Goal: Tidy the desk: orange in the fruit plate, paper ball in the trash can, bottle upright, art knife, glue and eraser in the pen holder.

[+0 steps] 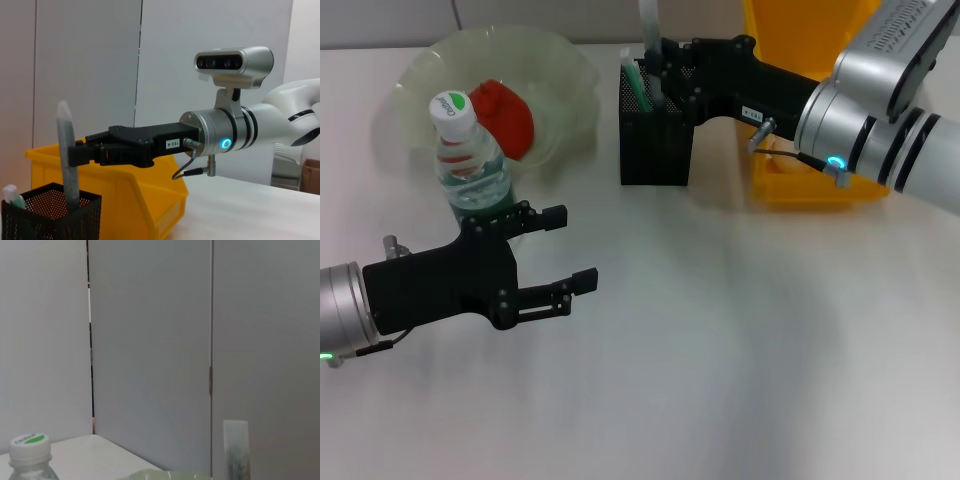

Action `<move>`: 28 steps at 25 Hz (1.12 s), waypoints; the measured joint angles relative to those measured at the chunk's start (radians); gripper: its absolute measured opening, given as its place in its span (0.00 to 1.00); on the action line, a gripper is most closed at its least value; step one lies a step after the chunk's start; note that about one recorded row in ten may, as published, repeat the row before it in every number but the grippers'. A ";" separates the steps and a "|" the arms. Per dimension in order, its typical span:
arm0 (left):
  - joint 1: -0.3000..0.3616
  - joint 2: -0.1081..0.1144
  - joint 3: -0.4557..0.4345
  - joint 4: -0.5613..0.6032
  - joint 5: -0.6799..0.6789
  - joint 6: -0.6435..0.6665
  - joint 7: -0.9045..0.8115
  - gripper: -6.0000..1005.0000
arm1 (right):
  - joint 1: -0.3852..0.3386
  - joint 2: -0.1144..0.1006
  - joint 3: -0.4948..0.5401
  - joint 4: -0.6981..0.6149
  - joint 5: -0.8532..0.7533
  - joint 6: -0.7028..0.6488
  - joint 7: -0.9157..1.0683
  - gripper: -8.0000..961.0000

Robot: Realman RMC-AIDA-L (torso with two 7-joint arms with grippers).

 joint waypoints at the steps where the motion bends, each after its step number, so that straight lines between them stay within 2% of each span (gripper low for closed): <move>1: 0.000 0.000 0.000 0.000 -0.001 0.000 0.000 0.82 | -0.001 0.000 0.000 0.001 0.000 0.000 0.000 0.14; 4: 0.000 0.000 0.001 0.000 -0.003 0.000 0.000 0.82 | -0.006 0.000 0.000 0.002 0.000 0.000 0.004 0.14; 9: 0.000 0.000 0.001 0.000 -0.003 0.003 0.000 0.82 | -0.008 0.000 -0.005 0.008 0.000 0.001 0.005 0.27; 14: 0.001 0.000 0.001 0.000 -0.003 0.007 0.000 0.82 | -0.010 0.000 -0.012 0.007 0.000 0.002 0.007 0.34; 18: 0.001 0.000 0.001 0.000 -0.004 0.009 -0.001 0.82 | -0.015 0.000 -0.011 0.000 0.001 -0.008 0.008 0.46; 21: 0.009 0.000 -0.013 0.000 -0.008 0.031 -0.003 0.82 | -0.054 0.000 -0.002 -0.033 0.009 -0.067 0.008 0.55; 23: 0.015 0.000 -0.020 -0.001 -0.019 0.044 -0.002 0.82 | -0.071 0.000 -0.001 -0.049 0.012 -0.085 0.008 0.75; 26: 0.023 0.000 -0.022 -0.001 -0.037 0.061 -0.002 0.82 | -0.145 0.000 0.001 -0.115 0.015 -0.148 0.010 0.76; 28: 0.023 0.000 -0.022 -0.001 -0.037 0.061 -0.002 0.82 | -0.159 0.000 -0.001 -0.125 0.015 -0.169 0.015 0.76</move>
